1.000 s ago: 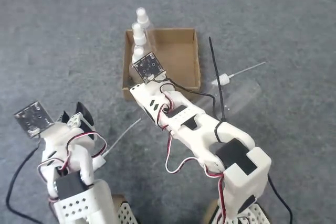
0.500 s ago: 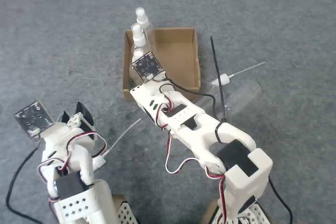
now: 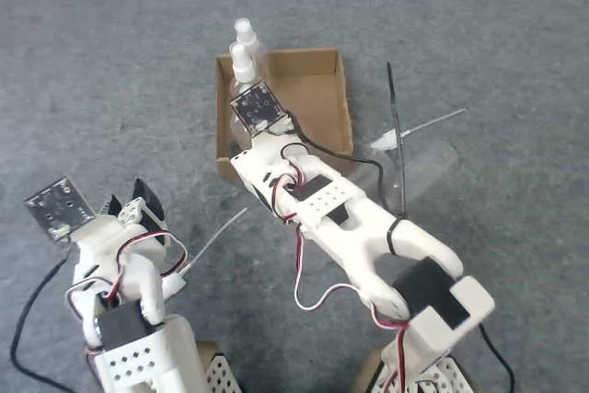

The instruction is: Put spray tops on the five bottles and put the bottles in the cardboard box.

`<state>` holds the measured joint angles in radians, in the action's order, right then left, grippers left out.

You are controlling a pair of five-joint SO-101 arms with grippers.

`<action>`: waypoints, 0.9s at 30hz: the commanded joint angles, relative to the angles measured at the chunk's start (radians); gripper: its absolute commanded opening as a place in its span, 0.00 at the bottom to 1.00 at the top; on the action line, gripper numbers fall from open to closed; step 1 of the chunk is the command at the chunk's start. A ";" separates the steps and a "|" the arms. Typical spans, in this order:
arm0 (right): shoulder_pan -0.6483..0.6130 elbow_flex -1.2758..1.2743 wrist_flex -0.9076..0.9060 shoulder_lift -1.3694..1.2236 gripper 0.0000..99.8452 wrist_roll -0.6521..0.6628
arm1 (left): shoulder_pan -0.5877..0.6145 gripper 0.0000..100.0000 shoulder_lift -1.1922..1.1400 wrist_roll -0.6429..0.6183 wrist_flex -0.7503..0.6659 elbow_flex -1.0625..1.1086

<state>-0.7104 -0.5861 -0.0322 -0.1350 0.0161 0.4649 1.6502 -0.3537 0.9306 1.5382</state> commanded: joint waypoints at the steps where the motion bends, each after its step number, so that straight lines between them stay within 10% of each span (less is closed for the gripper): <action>1: -0.018 0.028 -0.097 0.136 0.33 -0.031 | 0.000 0.15 0.017 -0.006 -0.031 -0.008; 27: -0.085 0.029 -0.751 0.572 0.32 0.075 | 0.000 0.15 0.017 -0.006 -0.031 -0.008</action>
<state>-0.7902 -0.5877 -0.7027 0.3222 0.0130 0.4649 1.6502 -0.3537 0.9306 1.5382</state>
